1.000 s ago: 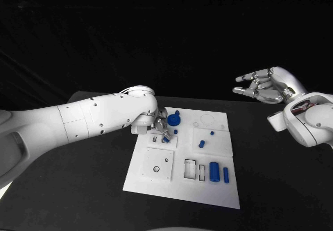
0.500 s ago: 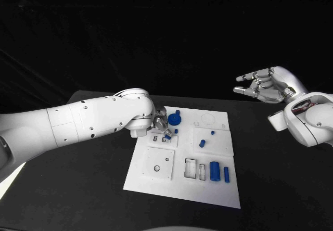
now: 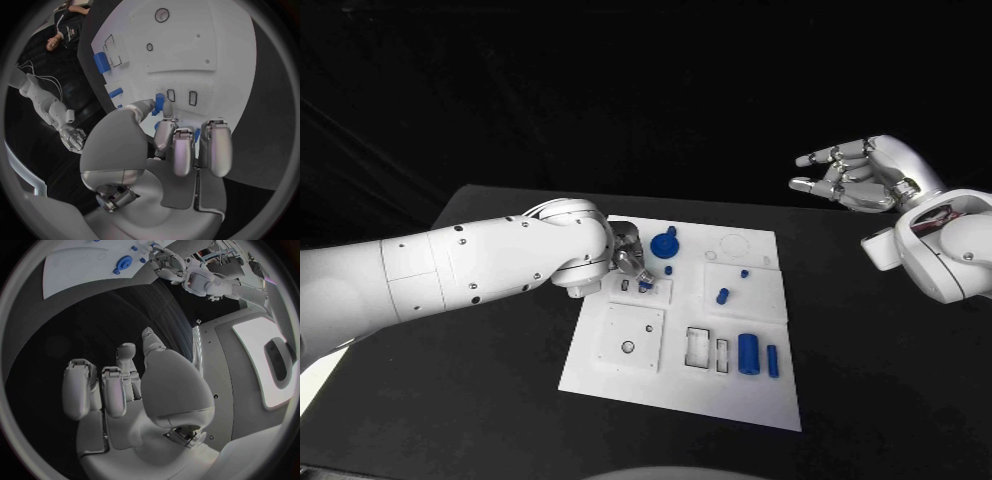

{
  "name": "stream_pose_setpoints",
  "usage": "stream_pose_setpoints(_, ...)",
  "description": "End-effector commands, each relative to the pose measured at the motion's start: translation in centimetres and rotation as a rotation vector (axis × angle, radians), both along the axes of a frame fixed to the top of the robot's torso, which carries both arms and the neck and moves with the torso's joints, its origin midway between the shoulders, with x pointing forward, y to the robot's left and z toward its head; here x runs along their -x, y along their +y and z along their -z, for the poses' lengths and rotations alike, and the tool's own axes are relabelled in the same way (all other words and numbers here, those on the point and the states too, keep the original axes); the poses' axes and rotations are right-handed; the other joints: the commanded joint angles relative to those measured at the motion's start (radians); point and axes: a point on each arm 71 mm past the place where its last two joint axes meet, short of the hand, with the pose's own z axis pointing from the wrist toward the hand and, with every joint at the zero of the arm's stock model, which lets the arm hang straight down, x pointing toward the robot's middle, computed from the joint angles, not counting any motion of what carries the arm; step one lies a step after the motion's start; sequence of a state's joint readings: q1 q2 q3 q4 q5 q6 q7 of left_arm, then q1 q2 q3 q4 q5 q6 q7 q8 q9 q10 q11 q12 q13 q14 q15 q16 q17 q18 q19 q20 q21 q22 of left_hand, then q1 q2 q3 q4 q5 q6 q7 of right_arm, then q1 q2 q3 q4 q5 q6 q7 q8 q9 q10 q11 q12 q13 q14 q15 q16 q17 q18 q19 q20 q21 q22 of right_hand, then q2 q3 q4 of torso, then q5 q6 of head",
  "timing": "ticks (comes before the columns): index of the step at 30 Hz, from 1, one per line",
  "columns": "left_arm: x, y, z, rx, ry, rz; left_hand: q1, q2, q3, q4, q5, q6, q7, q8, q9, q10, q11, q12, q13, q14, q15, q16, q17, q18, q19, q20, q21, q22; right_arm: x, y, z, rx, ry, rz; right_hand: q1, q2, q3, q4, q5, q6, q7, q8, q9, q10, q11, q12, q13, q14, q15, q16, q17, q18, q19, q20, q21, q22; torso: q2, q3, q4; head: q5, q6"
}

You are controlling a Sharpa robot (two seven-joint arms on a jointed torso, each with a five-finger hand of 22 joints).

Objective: Assemble the parts on the task board

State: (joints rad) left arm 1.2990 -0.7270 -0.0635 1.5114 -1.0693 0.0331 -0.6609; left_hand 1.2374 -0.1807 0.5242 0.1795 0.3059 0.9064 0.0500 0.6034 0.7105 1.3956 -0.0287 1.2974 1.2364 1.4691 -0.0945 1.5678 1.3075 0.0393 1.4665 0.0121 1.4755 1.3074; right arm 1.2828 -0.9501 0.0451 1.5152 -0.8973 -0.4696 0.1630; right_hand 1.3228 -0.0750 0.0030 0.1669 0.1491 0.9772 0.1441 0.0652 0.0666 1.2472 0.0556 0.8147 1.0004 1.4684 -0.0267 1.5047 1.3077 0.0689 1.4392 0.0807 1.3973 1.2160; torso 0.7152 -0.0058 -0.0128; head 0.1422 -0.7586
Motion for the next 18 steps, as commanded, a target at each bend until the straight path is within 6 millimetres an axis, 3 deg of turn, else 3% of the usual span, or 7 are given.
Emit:
stream_pose_setpoints(1,-0.1,0.3,0.0,0.000,-0.053,-0.013,-0.006,0.003,0.181,-0.172,0.004,0.007,-0.001,0.005,0.001,0.004,-0.001,-0.001,0.001,0.102,0.004,0.003,0.263,-0.005,0.054,0.006,0.004,0.096,0.0,0.0,0.0,0.002,-0.002,-0.009,0.000,0.007,-0.006,0.002,0.003,0.002,-0.003,0.003,0.002,-0.006,-0.003,-0.008,-0.001,0.080,0.003,-0.004,0.171,0.002,-0.006,-0.002,-0.006,-0.001,0.000,0.0011,0.0000,0.002,-0.002)
stream_pose_setpoints(18,0.3,0.9,1.3,-0.022,-0.015,-0.019,-0.009,0.004,0.186,-0.174,0.005,0.009,-0.002,0.006,0.003,0.004,-0.001,-0.004,-0.004,0.102,0.004,0.003,0.263,-0.005,0.054,0.005,0.004,0.096,0.1,-0.1,0.0,0.002,-0.003,-0.009,-0.001,0.007,-0.008,0.003,0.003,0.002,-0.003,0.003,0.002,-0.008,-0.003,-0.014,-0.006,0.080,0.003,-0.005,0.170,0.002,-0.007,-0.002,-0.007,-0.003,0.001,0.0005,-0.0014,-0.002,-0.006)
